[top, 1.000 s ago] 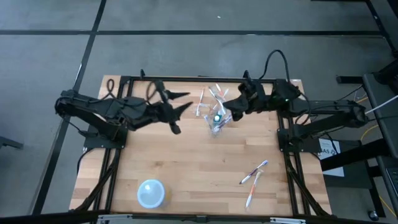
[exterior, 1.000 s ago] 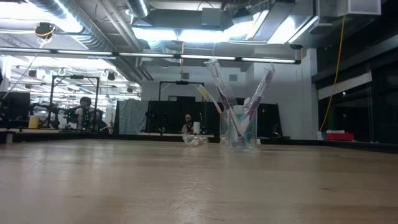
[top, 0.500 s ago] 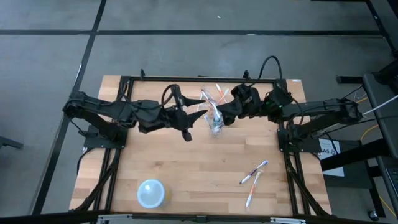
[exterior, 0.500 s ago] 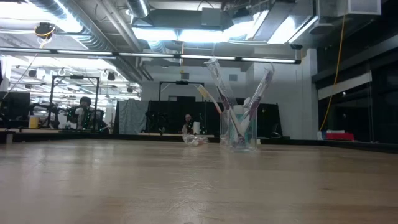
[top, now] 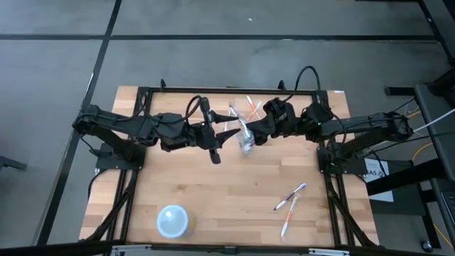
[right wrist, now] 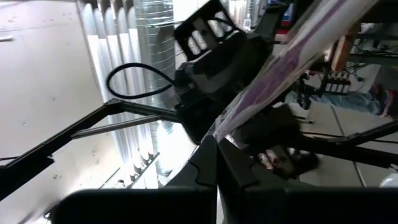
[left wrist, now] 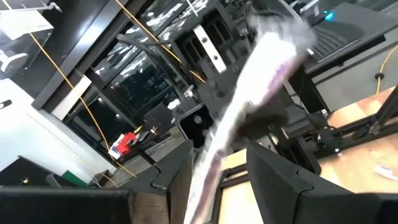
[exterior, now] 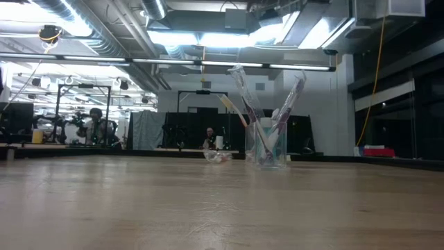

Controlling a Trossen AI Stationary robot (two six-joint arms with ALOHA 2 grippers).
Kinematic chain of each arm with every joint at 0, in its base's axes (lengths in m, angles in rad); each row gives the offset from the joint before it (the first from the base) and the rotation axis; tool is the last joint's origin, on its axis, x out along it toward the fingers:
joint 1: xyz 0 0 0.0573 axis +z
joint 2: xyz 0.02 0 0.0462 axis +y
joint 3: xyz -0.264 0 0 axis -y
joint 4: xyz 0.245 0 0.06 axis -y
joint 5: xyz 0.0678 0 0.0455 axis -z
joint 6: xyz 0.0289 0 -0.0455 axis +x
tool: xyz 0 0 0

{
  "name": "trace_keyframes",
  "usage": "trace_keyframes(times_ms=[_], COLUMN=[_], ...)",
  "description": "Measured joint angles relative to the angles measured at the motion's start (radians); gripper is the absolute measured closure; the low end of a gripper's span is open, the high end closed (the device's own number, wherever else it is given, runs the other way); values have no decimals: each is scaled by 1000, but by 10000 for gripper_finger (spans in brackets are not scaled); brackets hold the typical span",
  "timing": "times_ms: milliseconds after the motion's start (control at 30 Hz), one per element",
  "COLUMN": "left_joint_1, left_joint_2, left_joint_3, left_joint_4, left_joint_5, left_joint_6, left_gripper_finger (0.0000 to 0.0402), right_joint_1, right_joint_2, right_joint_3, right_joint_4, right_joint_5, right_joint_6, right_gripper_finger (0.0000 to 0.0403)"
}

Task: Pick & Place toothbrushing station
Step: Put the purple toothbrush into the transparent organizer

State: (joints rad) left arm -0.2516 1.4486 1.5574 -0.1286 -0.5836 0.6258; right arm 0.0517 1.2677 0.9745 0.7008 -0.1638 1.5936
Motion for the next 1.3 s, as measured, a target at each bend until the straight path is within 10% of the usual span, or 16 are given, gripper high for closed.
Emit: trace_keyframes(times_ms=[1300], left_joint_1=[92], left_joint_2=[24], left_joint_3=[0], left_joint_4=[9], left_joint_5=[133], left_joint_6=[-66], left_gripper_finger=[298], right_joint_1=[16], right_joint_2=[18], right_joint_3=[0], right_joint_4=[65], right_joint_5=[-1], right_joint_6=[-8], right_gripper_finger=[403])
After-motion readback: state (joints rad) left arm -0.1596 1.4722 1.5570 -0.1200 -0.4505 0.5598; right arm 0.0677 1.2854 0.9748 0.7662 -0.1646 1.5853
